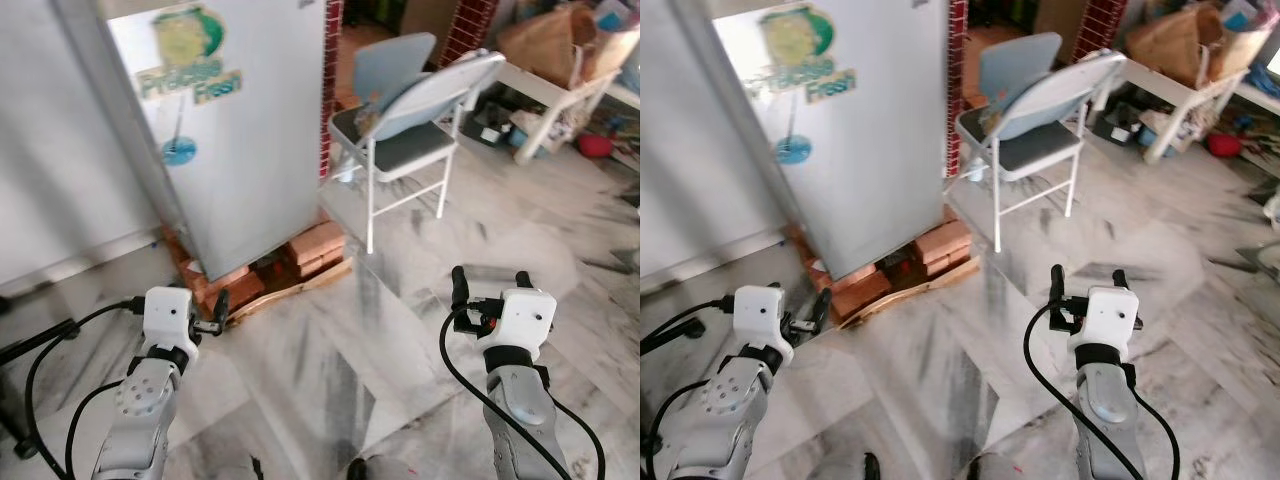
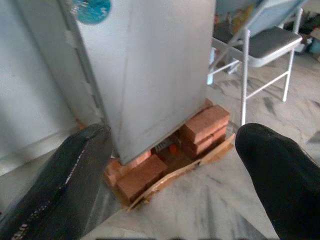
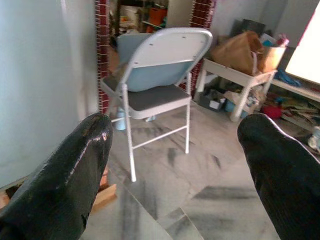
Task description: Restocking fridge
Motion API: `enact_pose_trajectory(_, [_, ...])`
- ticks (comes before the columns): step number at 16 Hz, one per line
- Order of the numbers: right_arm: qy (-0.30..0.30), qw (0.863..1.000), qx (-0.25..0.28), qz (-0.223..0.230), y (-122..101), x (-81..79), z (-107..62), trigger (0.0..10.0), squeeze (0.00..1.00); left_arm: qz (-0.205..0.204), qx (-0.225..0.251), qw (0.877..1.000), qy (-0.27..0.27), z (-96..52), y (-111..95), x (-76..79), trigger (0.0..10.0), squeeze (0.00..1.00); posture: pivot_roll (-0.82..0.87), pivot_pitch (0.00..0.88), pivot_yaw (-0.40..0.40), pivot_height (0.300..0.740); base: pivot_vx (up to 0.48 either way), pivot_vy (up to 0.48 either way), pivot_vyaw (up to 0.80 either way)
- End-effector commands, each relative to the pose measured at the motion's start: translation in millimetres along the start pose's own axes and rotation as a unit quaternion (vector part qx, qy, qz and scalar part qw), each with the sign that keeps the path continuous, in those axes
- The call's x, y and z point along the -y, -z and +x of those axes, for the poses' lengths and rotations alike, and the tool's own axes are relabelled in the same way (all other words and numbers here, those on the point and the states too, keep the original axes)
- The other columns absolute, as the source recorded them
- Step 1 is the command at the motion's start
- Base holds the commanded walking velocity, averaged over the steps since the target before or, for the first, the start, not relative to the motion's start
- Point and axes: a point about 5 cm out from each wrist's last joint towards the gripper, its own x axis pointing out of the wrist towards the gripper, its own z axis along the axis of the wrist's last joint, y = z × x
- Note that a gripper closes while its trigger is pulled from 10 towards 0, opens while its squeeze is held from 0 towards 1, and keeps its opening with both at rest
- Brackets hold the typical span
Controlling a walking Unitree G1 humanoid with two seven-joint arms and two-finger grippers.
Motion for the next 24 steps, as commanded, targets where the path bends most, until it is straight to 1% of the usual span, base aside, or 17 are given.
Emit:
enact_pose_trajectory(1, [-0.012,1.0,0.004,0.001,-3.0,-7.0,3.8,10.0,0.0,0.01,0.001,1.0,-0.004,1.3,-2.2,-3.8,10.0,0.0,0.04,0.058,-0.032,0.74,0.0,0.48,0.0])
enact_pose_trajectory(2, [-0.014,1.0,0.004,0.002,-3.1,-8.2,5.8,10.0,0.0,0.021,0.01,1.0,0.004,4.8,-5.8,-3.3,10.0,0.0,0.04,0.058,-0.032,0.74,0.0,0.48,0.0])
enact_pose_trajectory(4, [-0.025,1.0,0.011,-0.001,-6.4,-10.9,9.9,10.0,0.0,0.021,0.015,1.0,0.001,9.1,-10.5,-4.9,10.0,0.0,0.05,0.053,-0.042,0.74,0.0,0.48,0.0])
enact_pose_trajectory(6, [-0.024,1.0,0.013,-0.002,-7.4,-9.7,12.1,10.0,0.0,0.022,0.013,1.0,0.008,6.8,-8.6,-2.9,10.0,0.0,0.05,0.057,-0.034,0.74,0.0,0.48,-0.56])
enact_pose_trajectory(8, [-0.023,1.0,0.011,-0.003,-5.9,-10.2,11.2,10.0,0.0,0.028,0.01,0.999,0.019,6.0,-6.1,-0.4,10.0,0.0,0.05,0.055,-0.034,0.74,0.0,0.48,-0.76])
enact_pose_trajectory(10, [-0.027,1.0,0.01,-0.001,-4.9,-12.7,10.5,10.0,0.0,0.031,0.017,0.999,0.025,8.8,-9.1,1.6,10.0,0.0,0.05,0.049,-0.033,0.74,0.0,0.48,-0.8])
enact_pose_trajectory(11, [-0.028,0.999,0.013,-0.004,-6.4,-13.8,11.8,10.0,0.0,0.029,0.024,0.999,0.023,12.6,-12.6,0.8,10.0,0.0,0.05,0.047,-0.032,0.74,0.0,0.48,-0.8])
enact_pose_trajectory(14, [-0.025,1.0,0.016,-0.005,-7.1,-11.3,13.8,10.0,0.0,0.029,0.027,0.999,0.027,13.2,-13.3,2.0,10.0,0.0,0.05,0.045,-0.029,0.74,0.0,0.479,-0.8])
enact_pose_trajectory(16, [-0.023,1.0,0.018,-0.007,-7.4,-10.9,13.9,10.0,0.0,0.034,0.039,0.998,0.035,13.6,-15.5,3.0,10.0,0.0,0.04,0.045,-0.029,0.74,0.0,0.42,-0.8])
enact_pose_trajectory(19, [-0.024,0.999,0.019,-0.007,-7.8,-11.6,14.7,10.0,0.0,0.033,0.043,0.998,0.037,14.9,-16.9,3.5,10.0,0.0,0.05,0.045,-0.03,0.74,0.246,0.412,-0.8])
enact_pose_trajectory(24, [-0.026,0.999,0.022,-0.01,-9.4,-11.5,17.3,10.0,0.0,0.02,0.044,0.998,0.041,14.7,-15.7,8.2,10.0,0.0,0.05,0.046,-0.039,0.74,0.25,0.411,0.0])
